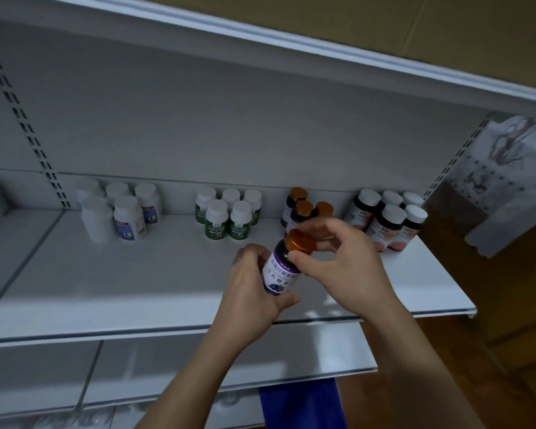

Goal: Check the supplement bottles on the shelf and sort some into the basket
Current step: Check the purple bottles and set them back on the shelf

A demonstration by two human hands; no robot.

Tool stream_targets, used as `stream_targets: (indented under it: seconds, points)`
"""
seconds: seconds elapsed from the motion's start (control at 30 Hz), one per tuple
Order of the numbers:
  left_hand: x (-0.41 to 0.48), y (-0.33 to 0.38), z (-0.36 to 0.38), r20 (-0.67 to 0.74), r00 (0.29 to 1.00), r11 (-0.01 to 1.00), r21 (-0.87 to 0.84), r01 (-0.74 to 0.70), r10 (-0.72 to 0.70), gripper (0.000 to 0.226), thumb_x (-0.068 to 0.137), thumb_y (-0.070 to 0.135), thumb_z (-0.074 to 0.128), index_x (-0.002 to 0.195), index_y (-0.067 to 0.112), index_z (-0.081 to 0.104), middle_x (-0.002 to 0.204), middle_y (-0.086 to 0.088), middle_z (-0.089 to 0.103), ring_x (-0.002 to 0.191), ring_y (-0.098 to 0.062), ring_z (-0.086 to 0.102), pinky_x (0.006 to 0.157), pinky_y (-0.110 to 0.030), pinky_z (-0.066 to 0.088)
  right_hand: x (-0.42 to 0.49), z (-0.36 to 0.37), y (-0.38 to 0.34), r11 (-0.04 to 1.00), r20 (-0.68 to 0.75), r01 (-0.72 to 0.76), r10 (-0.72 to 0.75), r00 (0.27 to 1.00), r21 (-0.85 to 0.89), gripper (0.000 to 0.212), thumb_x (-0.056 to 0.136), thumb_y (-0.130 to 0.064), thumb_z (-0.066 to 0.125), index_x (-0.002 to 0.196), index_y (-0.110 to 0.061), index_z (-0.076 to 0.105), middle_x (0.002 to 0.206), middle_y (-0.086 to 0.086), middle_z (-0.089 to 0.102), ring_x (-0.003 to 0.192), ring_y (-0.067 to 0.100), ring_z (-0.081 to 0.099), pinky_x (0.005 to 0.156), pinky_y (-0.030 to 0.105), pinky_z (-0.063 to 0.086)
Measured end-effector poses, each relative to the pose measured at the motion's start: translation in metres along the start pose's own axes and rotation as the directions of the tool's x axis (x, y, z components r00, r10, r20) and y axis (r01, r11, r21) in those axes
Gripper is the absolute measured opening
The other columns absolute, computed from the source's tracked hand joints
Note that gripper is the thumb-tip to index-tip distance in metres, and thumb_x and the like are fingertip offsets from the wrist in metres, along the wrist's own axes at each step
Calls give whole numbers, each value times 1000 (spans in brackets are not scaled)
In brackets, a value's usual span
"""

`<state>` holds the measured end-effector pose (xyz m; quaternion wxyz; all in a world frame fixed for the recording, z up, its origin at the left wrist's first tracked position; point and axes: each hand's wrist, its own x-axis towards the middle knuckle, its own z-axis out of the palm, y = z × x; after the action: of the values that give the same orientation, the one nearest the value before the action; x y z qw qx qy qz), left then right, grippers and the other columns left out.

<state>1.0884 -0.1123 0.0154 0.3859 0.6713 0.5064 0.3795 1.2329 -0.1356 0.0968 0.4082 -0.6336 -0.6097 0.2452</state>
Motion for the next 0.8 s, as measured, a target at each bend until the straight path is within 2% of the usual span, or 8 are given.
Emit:
stream_targets:
  seconds: [0.07, 0.13, 0.23, 0.3, 0.37, 0.53, 0.67, 0.8]
  points:
    - [4, -1, 7, 19, 999, 997, 65, -43, 42, 63, 65, 37, 87, 109, 27, 42, 108, 7, 46, 102, -10, 49, 80, -21, 43, 4, -9, 8, 999, -20, -38, 38, 999, 5, 30, 72, -21, 82, 95, -31, 65, 93, -16, 70, 89, 4, 67, 80, 36, 58]
    - [10, -2, 10, 49, 995, 983, 162, -88, 82, 66, 68, 46, 83, 118, 25, 46, 116, 6, 45, 113, -11, 44, 90, -23, 40, 12, -21, 16, 997, -40, -51, 49, 998, -54, 26, 71, -21, 81, 90, -30, 65, 88, -13, 70, 85, 6, 68, 76, 38, 59]
    - [24, -1, 11, 124, 988, 937, 325, -132, 96, 67, 75, 57, 72, 127, 24, 47, 128, 2, 44, 124, -16, 35, 101, -30, 37, 34, -43, 25, 975, -101, -38, 16, 995, -218, 22, 73, -20, 80, 81, -28, 60, 81, -14, 67, 77, 8, 64, 69, 21, 53]
    - [34, 2, 12, 153, 985, 901, 411, -137, 80, 62, 80, 57, 67, 128, 23, 48, 131, -2, 43, 127, -21, 35, 103, -33, 37, 54, -56, 31, 931, -130, -22, -27, 991, -364, 17, 78, -21, 75, 84, -23, 58, 81, -8, 64, 76, 14, 60, 64, 16, 45]
    - [44, 6, 14, 156, 985, 876, 462, -138, 73, 59, 82, 53, 66, 129, 21, 49, 133, -4, 43, 128, -24, 36, 102, -35, 37, 76, -68, 38, 884, -108, -31, -22, 994, -467, 13, 84, -22, 68, 90, -15, 58, 86, 1, 63, 80, 20, 58, 69, 29, 45]
    - [71, 22, 15, 173, 984, 843, 534, -62, -37, 58, 86, 52, 62, 133, 23, 45, 139, -4, 40, 131, -22, 32, 103, -32, 35, 138, -79, 68, 825, -70, 9, -59, 996, -564, 13, 90, -20, 61, 95, -9, 58, 87, 5, 58, 82, 25, 54, 66, 29, 33]
    - [81, 30, 19, 146, 987, 823, 568, -23, -73, 59, 87, 52, 62, 135, 23, 45, 142, -4, 38, 134, -24, 29, 106, -34, 34, 179, -68, 100, 839, -110, -82, 26, 994, -538, 17, 86, -23, 65, 94, -8, 62, 94, 10, 64, 90, 30, 60, 69, 31, 41]
    - [84, 30, 25, 108, 989, 811, 585, 16, -98, 56, 87, 51, 62, 133, 23, 46, 138, -3, 41, 130, -25, 32, 104, -35, 35, 198, -50, 117, 850, -69, -91, 64, 996, -518, 15, 81, -17, 69, 83, -7, 59, 88, 11, 61, 87, 30, 58, 58, 28, 34]
